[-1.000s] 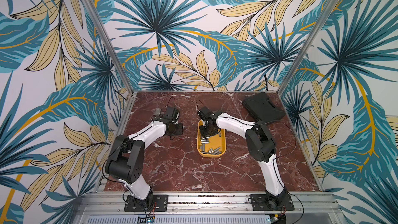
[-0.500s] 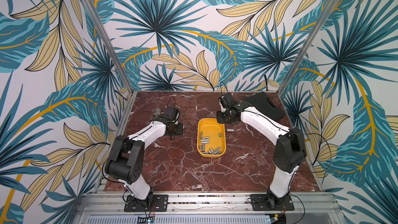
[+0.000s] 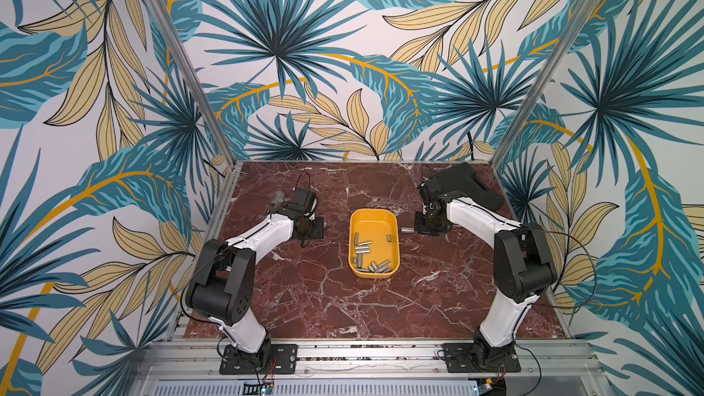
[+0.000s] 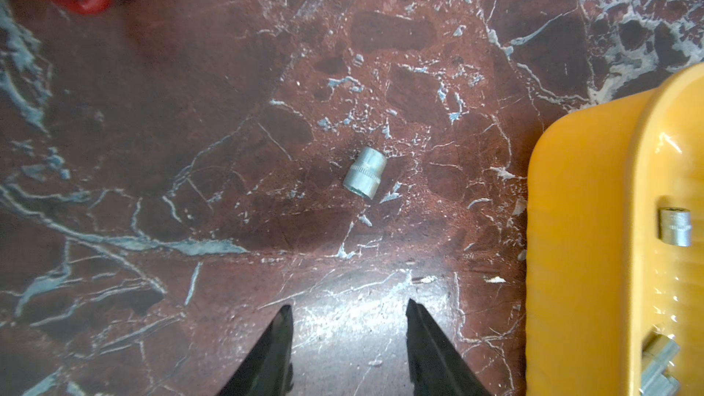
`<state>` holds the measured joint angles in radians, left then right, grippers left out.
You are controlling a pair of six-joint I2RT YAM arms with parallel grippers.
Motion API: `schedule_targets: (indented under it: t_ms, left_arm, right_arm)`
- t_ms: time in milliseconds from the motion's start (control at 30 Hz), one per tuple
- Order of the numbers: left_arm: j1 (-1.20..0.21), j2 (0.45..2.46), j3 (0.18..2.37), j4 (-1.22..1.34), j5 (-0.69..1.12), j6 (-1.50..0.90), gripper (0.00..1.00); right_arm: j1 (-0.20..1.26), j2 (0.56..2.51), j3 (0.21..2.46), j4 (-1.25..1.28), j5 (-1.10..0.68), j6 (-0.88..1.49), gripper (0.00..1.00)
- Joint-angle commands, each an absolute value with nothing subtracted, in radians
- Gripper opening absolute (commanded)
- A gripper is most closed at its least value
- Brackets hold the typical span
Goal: Take out the socket from the storage box
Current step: Place the socket head at the center of the board.
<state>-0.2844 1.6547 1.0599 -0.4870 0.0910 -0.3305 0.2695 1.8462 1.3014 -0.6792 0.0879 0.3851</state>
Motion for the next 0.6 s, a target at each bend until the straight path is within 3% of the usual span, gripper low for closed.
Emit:
schedule_targets:
  t_ms: [0,567]
  left_arm:
    - [-0.284,1.629,1.032,-0.479,0.100,-0.339,0.51]
    - [-0.285,1.628,1.026,-0.477,0.116,-0.344,0.52]
  right_arm:
    - [0.259,1.889,1.304,-0.661,0.103,0.368,0.24]
    - [0.241,1.985,1.369,-0.649,0.081,0.358,0.25]
